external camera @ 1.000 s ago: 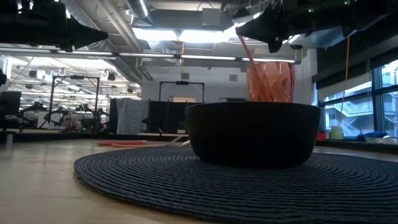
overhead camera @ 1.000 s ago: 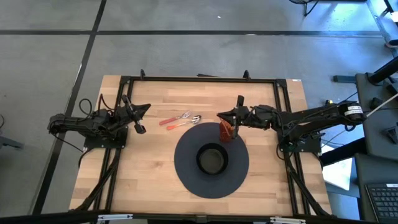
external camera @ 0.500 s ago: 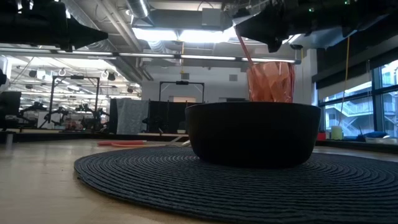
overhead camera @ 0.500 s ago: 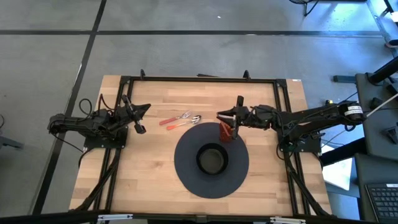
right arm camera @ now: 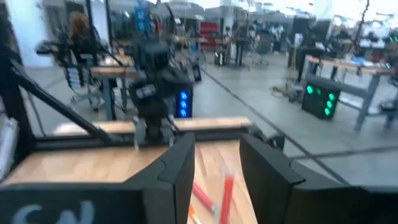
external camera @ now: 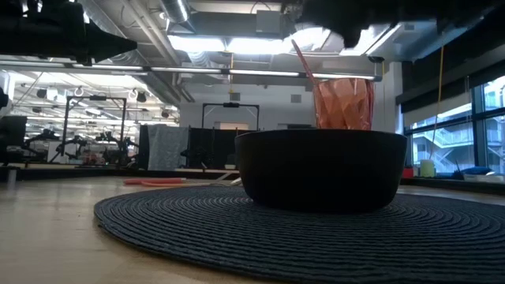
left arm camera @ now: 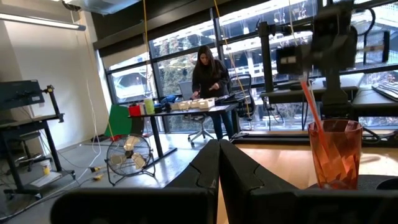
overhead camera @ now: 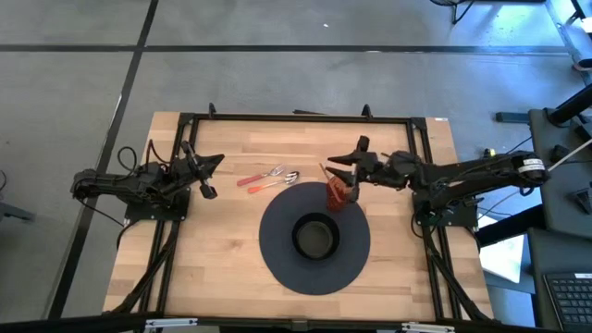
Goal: Pick & Place Utensil
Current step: Put the pink fork into the black bowl
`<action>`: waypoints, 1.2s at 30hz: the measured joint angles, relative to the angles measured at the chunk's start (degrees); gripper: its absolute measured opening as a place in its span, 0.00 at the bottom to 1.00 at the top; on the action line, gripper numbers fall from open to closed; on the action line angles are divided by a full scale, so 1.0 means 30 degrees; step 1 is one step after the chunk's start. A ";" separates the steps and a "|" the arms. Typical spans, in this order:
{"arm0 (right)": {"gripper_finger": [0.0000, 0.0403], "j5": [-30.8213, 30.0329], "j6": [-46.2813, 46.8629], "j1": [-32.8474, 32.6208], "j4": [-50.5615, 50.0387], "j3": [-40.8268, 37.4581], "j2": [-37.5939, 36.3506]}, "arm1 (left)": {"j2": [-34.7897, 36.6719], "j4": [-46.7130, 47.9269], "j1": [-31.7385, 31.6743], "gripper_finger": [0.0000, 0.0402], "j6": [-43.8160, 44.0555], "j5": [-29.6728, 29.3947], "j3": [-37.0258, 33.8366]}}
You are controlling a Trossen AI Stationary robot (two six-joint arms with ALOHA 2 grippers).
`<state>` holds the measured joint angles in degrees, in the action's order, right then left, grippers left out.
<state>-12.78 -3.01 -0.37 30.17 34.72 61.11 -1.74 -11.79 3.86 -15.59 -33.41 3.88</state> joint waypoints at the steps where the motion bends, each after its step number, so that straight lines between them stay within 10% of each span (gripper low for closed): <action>1: 0.32 0.0066 -0.0103 -0.0117 -0.0396 0.0248 -0.0423 | 0.0000 0.0000 -0.0007 0.01 0.0000 0.0000 0.0000; 16: 0.21 0.0676 -0.1293 -0.0966 -0.9906 0.2340 -0.9379 | 0.0000 0.0007 -0.0003 0.01 -0.0007 -0.0007 0.0000; 21: 0.02 0.2390 -0.1949 -0.0958 -1.0015 0.0543 -1.2583 | 0.0000 0.0007 -0.0003 0.01 -0.0014 -0.0007 0.0000; 36: 0.01 0.2492 -0.1769 -0.0951 -1.1569 -0.5946 -2.0302 | 0.0000 0.0007 -0.0007 0.01 -0.0012 0.0001 0.0000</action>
<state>-5.30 -8.31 -3.22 -4.53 16.88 0.21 -1.74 -11.77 3.84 -15.63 -33.41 3.88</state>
